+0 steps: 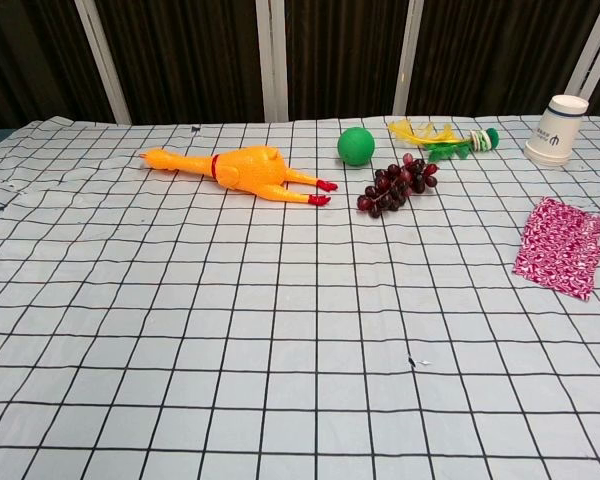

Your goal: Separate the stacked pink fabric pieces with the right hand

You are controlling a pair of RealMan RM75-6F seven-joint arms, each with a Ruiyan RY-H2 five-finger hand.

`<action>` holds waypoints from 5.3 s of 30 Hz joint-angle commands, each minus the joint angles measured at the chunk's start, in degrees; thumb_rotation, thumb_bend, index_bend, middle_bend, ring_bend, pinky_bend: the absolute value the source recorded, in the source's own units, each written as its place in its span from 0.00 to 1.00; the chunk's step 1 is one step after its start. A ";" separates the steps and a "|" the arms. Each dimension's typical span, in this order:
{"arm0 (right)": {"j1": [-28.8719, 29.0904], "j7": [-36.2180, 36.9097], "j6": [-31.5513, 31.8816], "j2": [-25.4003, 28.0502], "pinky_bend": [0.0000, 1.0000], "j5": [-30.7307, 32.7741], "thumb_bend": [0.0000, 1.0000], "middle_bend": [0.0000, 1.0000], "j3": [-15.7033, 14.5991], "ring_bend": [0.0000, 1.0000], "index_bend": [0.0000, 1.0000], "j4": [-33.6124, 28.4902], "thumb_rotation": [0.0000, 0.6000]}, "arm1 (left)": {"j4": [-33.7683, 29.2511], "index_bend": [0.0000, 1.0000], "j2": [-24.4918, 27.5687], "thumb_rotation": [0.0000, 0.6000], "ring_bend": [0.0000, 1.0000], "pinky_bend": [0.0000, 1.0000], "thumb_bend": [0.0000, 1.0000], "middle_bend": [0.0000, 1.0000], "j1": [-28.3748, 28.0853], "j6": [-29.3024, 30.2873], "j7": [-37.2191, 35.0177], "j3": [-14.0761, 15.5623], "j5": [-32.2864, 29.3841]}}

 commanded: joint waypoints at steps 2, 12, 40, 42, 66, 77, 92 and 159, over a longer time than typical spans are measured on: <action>0.09 -0.05 -0.28 -0.14 0.14 -0.04 0.47 0.25 -0.14 0.27 0.01 -0.15 1.00 | 0.00 0.13 -0.06 1.00 0.01 0.10 0.27 0.04 0.02 -0.04 0.08 -0.02 -0.13; 1.09 -2.94 -0.84 -2.15 0.41 -0.73 0.47 0.42 -0.03 0.46 0.01 -0.22 1.00 | -0.13 0.13 -0.40 1.00 0.01 0.10 0.27 0.04 -0.35 -0.89 0.49 -0.11 -0.52; 12.27 -25.63 -20.56 -11.26 0.57 9.81 0.75 0.80 0.50 0.78 0.12 2.56 1.00 | 0.08 0.13 -0.57 1.00 0.01 0.10 0.27 0.04 -0.69 -1.57 0.67 -0.36 -1.22; 12.92 -26.74 -21.59 -11.87 0.57 10.79 0.75 0.80 0.57 0.78 0.12 2.93 1.00 | 0.07 0.13 -0.59 1.00 0.01 0.10 0.27 0.04 -0.72 -1.65 0.77 -0.37 -1.30; 19.20 -37.09 -25.88 -15.45 0.57 24.66 0.75 0.80 -0.04 0.78 0.17 5.07 1.00 | 0.17 0.13 -0.74 1.00 0.01 0.10 0.27 0.04 -0.94 -2.02 1.60 -0.62 -2.00; 19.56 -37.79 -24.18 -14.77 0.57 23.28 0.75 0.80 -2.58 0.78 0.19 2.05 1.00 | 0.06 0.13 -0.88 1.00 0.01 0.10 0.27 0.04 -1.00 -2.12 2.12 -0.53 -1.96; 18.87 -41.64 -21.01 -14.93 0.57 19.68 0.75 0.80 -7.81 0.78 0.19 -4.25 1.00 | 0.00 0.13 -0.70 1.00 0.01 0.10 0.27 0.04 -0.93 -1.92 1.85 -0.58 -2.01; 24.59 -39.62 -23.62 -13.67 0.57 33.51 0.77 0.80 -3.08 0.78 0.20 2.30 1.00 | -0.09 0.13 -1.07 1.00 0.01 0.10 0.27 0.04 -0.94 -1.95 3.12 -0.69 -2.36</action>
